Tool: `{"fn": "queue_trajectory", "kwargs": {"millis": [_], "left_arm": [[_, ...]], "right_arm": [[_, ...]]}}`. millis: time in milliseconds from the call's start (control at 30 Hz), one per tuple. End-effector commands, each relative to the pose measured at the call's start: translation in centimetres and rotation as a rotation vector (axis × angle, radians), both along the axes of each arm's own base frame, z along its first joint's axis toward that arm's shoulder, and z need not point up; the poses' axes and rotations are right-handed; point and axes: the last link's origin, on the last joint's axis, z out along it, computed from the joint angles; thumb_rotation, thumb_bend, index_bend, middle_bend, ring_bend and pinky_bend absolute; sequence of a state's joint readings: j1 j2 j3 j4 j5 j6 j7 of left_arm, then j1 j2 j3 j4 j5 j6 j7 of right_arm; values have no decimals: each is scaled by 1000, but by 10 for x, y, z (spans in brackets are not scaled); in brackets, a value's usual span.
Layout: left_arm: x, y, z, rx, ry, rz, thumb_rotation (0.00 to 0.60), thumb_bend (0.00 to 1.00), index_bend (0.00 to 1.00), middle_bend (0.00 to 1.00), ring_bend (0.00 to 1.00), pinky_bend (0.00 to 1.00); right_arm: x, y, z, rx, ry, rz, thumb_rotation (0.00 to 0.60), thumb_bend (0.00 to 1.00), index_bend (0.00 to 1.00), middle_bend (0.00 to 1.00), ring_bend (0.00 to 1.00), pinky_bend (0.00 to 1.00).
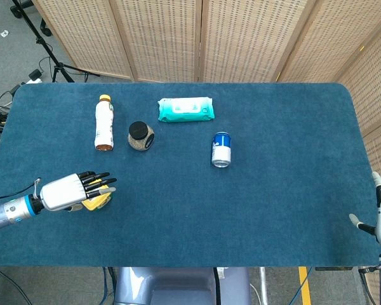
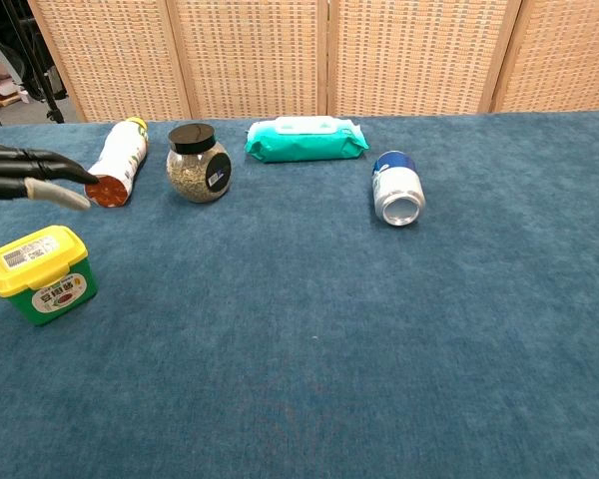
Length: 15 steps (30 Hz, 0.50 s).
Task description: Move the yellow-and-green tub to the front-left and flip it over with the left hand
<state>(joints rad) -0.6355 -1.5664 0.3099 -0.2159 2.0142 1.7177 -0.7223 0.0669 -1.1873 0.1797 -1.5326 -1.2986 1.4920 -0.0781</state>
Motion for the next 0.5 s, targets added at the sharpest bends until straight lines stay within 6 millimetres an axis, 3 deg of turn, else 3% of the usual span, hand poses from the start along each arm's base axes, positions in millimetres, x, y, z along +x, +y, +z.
{"fn": "queue_trajectory", "kwargs": {"millis": [33,233,367,500], "left_arm": [[4,-7,17,18,-125,18,600,0,0,0,16,288],[-1,-8,39,108,-317,164,600,0,24,0,2,244],[-2,-12,30,121,-351,320,600,0,31,0,0,230],[12,-18,13,143,-364,497,600,0,68,0,0,215]], "right_arm": [[0,1,-1,4,-1,2,600,0,65,0,0,0],[2,2,-1,15,-7,11,600,0,65,0,0,0],[3,2,-2,22,-11,16,600,0,65,0,0,0],[4,3,-2,26,-15,21,600,0,65,0,0,0]]}}
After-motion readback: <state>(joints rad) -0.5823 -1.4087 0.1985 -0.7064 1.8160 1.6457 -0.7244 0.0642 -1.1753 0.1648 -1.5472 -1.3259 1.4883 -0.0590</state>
